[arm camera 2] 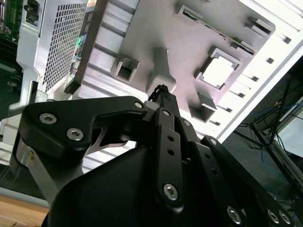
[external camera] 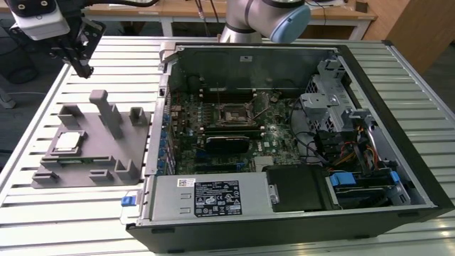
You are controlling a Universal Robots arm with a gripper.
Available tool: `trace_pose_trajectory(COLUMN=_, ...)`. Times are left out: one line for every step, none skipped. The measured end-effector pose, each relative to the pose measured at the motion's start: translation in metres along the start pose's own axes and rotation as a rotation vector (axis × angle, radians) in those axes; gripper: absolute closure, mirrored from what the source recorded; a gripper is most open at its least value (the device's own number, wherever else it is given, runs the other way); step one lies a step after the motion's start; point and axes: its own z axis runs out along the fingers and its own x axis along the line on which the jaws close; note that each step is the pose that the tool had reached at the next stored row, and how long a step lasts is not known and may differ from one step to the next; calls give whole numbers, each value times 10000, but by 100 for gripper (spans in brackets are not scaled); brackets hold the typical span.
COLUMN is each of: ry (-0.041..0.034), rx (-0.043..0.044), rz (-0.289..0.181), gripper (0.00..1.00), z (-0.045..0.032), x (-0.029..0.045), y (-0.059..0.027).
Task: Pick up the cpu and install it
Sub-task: 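Reach for the cpu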
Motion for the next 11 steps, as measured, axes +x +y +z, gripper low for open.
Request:
trace_pose_trajectory(ry=1, rx=0, rz=0, gripper=89, z=1, x=14, y=-1)
trace_pose_trajectory(ry=2, rx=0, rz=0, gripper=89, z=2, x=27, y=-2)
trace_pose_trajectory(ry=3, rx=0, rz=0, gripper=89, z=3, x=41, y=-4)
trace_pose_trajectory(ry=5, rx=1, rz=0, gripper=89, z=4, x=56, y=-5)
trace_pose_trajectory(ry=6, rx=0, rz=0, gripper=89, z=5, x=70, y=-6)
trace_pose_trajectory(ry=6, rx=1, rz=0, gripper=89, z=7, x=85, y=-7)
trace_pose_trajectory(ry=7, rx=0, rz=0, gripper=89, z=7, x=101, y=-8)
trace_pose_trajectory(ry=7, rx=1, rz=0, gripper=89, z=8, x=121, y=-10)
trace_pose_trajectory(ry=8, rx=0, rz=0, gripper=89, z=9, x=142, y=-11)
trace_pose_trajectory(ry=8, rx=0, rz=0, gripper=89, z=10, x=163, y=-13)
trace_pose_trajectory(ry=10, rx=1, rz=0, gripper=89, z=10, x=183, y=-15)
